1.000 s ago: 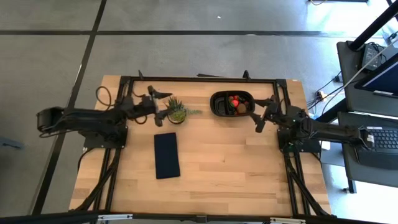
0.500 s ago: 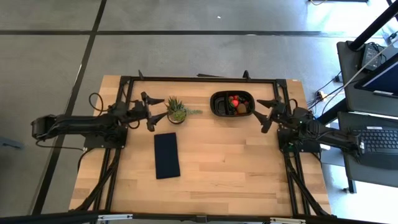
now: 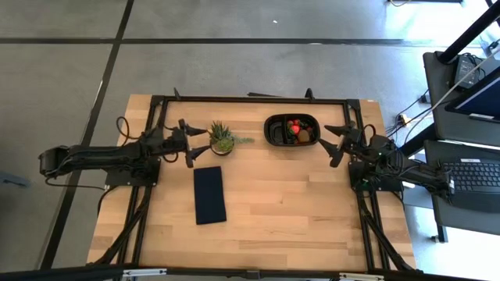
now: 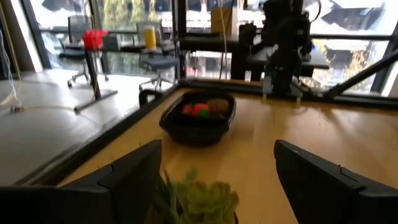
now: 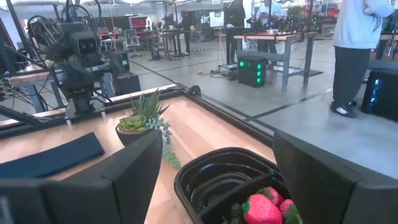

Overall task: Pick and placing Produce into tupperware
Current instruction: Return to Home Position

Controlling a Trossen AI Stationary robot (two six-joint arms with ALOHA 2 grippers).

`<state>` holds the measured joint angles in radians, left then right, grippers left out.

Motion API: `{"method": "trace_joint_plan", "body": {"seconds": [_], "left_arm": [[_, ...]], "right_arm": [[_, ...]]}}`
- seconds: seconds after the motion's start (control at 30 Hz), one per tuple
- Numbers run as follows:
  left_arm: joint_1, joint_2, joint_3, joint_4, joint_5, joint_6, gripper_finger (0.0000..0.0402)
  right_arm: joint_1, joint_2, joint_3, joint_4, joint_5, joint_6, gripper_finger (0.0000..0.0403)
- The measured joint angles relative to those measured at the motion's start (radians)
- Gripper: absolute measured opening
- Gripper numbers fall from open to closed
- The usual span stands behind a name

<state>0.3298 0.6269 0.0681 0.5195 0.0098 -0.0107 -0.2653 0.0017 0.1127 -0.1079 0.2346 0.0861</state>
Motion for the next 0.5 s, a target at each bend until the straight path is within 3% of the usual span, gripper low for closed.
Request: {"method": "trace_joint_plan", "body": {"seconds": [0.27,0.5], "left_arm": [[0.000,-0.006,-0.044,0.010,-0.002,-0.018,0.0302],[0.014,-0.090,-0.060,-0.062,-0.059,-0.041,0.0302]], "right_arm": [[0.000,0.000,0.000,0.000,0.000,0.010,0.0306],[0.000,0.000,0.000,-0.001,-0.001,0.006,0.0306]]}}
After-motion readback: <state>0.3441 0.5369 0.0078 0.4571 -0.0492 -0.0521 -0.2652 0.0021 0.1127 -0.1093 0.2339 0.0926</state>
